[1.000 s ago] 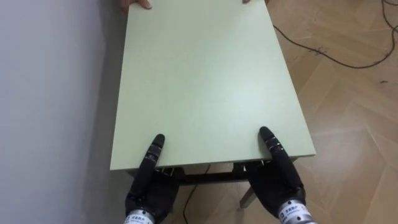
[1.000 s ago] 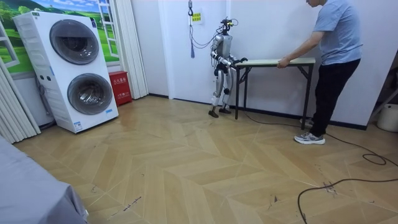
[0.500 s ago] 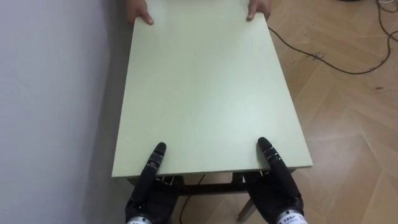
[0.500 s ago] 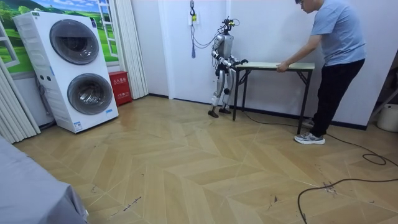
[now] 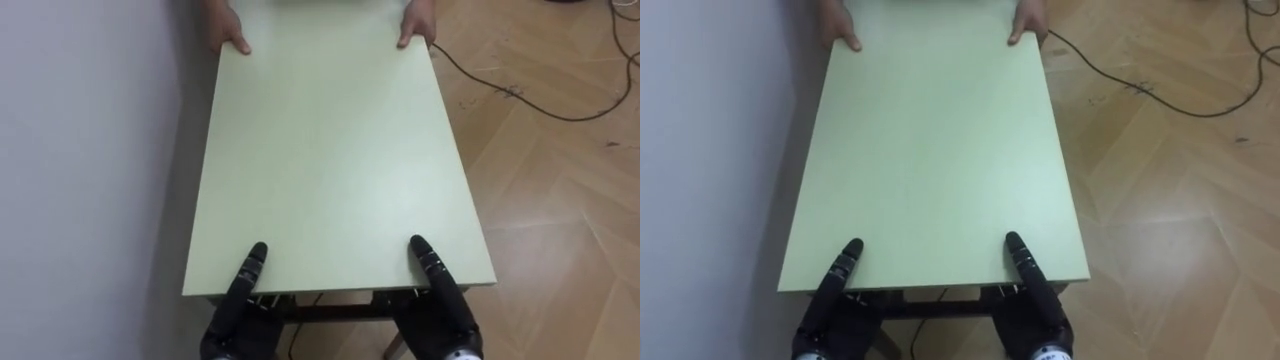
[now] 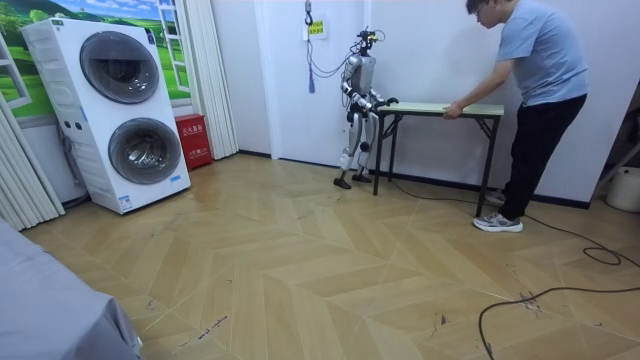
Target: Move table with human
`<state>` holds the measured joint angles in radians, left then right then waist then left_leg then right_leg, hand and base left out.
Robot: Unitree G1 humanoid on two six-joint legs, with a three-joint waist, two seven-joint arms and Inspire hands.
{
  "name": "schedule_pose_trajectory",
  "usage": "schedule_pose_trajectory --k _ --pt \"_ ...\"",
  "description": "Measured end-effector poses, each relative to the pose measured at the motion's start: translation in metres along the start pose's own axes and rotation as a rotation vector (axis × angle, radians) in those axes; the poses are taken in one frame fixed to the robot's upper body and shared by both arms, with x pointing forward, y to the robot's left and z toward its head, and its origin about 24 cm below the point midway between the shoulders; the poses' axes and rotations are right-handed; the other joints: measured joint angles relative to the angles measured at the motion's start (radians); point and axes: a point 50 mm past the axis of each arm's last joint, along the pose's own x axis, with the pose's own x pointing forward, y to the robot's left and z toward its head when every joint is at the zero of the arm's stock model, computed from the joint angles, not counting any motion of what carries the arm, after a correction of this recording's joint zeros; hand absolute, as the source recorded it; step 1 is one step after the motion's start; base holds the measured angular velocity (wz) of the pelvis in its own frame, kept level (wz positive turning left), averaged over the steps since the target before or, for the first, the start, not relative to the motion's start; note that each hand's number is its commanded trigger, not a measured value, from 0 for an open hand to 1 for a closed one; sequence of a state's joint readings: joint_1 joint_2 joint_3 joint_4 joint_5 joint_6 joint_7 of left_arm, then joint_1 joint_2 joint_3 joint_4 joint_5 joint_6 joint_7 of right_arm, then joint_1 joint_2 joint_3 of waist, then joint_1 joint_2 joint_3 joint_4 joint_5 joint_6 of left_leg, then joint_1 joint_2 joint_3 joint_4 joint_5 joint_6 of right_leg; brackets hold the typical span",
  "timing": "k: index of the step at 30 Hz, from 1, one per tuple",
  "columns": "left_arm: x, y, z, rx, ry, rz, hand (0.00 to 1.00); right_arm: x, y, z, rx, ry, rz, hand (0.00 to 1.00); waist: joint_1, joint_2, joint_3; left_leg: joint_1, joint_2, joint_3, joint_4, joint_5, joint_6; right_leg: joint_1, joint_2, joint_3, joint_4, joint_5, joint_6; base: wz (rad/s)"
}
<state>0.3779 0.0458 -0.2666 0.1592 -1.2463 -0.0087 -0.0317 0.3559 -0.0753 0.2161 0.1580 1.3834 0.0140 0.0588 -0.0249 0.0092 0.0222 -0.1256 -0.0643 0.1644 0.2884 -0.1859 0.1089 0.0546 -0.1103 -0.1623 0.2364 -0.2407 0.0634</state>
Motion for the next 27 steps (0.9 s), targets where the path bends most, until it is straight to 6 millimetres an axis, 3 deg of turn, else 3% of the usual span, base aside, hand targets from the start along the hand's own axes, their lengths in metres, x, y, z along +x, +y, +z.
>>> schedule_pose_trajectory --k 3,4,16,17,18,19,23,27 --pt "0.003 0.005 -0.002 0.011 0.007 0.004 1.00 0.001 -0.003 -0.002 0.002 -0.003 -0.010 1.00 0.002 0.000 -0.0012 0.017 0.000 0.000 -0.007 0.000 0.000 0.015 0.001 0.000 -0.001 0.000 0.000 0.00" --pt "0.003 0.009 -0.003 0.017 0.006 0.008 1.00 0.001 -0.006 -0.004 0.003 -0.001 -0.021 1.00 0.003 0.000 -0.0083 0.029 0.000 -0.001 -0.017 0.000 0.000 0.022 0.001 0.000 -0.001 0.000 0.000 0.00" --pt "0.011 0.023 -0.005 0.055 0.036 0.026 1.00 0.005 -0.017 -0.005 -0.018 -0.008 -0.047 1.00 0.030 0.000 -0.0157 0.070 0.004 -0.001 -0.037 0.002 -0.004 0.056 0.008 -0.003 -0.016 0.016 0.001 -0.02" --pt "0.012 0.023 -0.005 0.058 0.036 0.026 0.58 0.006 -0.017 -0.005 -0.018 -0.008 -0.046 0.47 0.030 0.000 -0.0159 0.070 0.004 -0.001 -0.037 0.002 -0.004 0.056 0.009 -0.003 -0.016 0.016 0.001 0.00" --pt "0.012 0.023 -0.004 0.060 0.035 0.027 0.07 0.007 -0.017 -0.005 -0.018 -0.008 -0.044 0.00 0.030 0.000 -0.0165 0.070 0.005 -0.002 -0.037 0.003 -0.005 0.056 0.009 -0.002 -0.016 0.016 0.001 0.00" --pt "0.013 0.024 -0.004 0.061 0.033 0.027 0.00 0.008 -0.018 -0.006 -0.018 -0.006 -0.043 0.00 0.030 0.000 -0.0166 0.073 0.005 -0.003 -0.039 0.004 -0.006 0.058 0.010 -0.002 -0.016 0.016 0.001 0.00" --pt "0.013 0.032 -0.003 0.109 0.040 0.026 0.00 0.009 -0.028 -0.007 -0.031 0.005 -0.030 0.00 0.030 -0.002 -0.0174 0.088 0.004 -0.004 -0.051 0.006 -0.010 0.067 0.010 -0.001 -0.018 0.016 0.001 -0.03" --pt "0.016 0.039 0.004 0.289 0.086 0.011 0.00 0.006 -0.043 -0.001 -0.087 0.012 -0.041 0.00 0.026 0.006 -0.0177 0.091 0.004 -0.003 -0.053 0.007 -0.010 0.067 0.010 -0.001 -0.018 0.015 0.001 -0.03"
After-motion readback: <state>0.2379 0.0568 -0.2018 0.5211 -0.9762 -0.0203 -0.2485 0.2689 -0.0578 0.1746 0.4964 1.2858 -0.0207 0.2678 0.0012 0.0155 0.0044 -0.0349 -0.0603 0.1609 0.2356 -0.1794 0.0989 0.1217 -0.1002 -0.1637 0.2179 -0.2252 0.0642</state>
